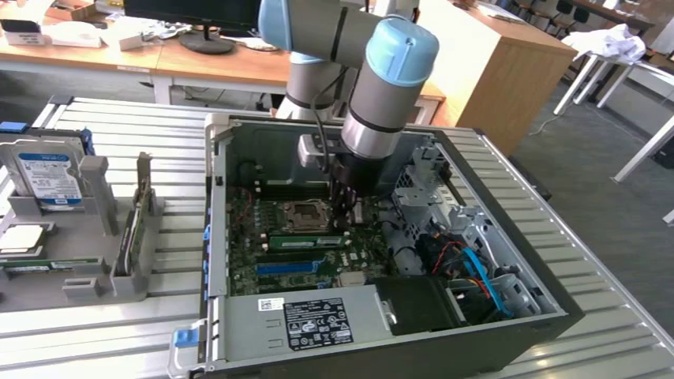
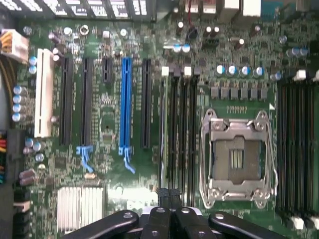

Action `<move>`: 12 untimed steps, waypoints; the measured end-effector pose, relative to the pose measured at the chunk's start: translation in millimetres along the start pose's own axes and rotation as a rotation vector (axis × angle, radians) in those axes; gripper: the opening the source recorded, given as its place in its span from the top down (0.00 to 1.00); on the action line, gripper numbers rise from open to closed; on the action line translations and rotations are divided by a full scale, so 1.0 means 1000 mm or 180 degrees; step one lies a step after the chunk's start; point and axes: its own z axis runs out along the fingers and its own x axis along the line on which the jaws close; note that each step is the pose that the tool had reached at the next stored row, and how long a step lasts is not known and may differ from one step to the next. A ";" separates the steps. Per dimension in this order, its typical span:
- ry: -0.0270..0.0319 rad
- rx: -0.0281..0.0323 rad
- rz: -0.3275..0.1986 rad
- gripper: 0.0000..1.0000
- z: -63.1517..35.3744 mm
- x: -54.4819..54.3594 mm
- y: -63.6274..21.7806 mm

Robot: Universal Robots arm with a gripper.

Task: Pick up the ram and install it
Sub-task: 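Press down the ram until it locks into place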

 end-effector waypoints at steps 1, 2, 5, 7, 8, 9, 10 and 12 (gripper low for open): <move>0.0000 0.0001 0.0000 0.89 0.0001 0.000 0.0022; 0.0000 0.0001 0.0000 0.89 0.0002 0.000 0.0046; 0.0000 0.0003 0.0000 0.89 0.0004 0.000 0.0119; 0.0000 0.0004 0.0000 0.89 0.0006 0.000 0.0171; 0.0000 0.0005 0.0000 0.89 0.0007 0.000 0.0197; 0.0000 0.0006 0.0000 0.89 0.0008 0.000 0.0221; 0.0000 0.0006 0.0000 0.89 0.0009 0.000 0.0245; 0.0000 0.0007 0.0000 0.89 0.0010 0.000 0.0294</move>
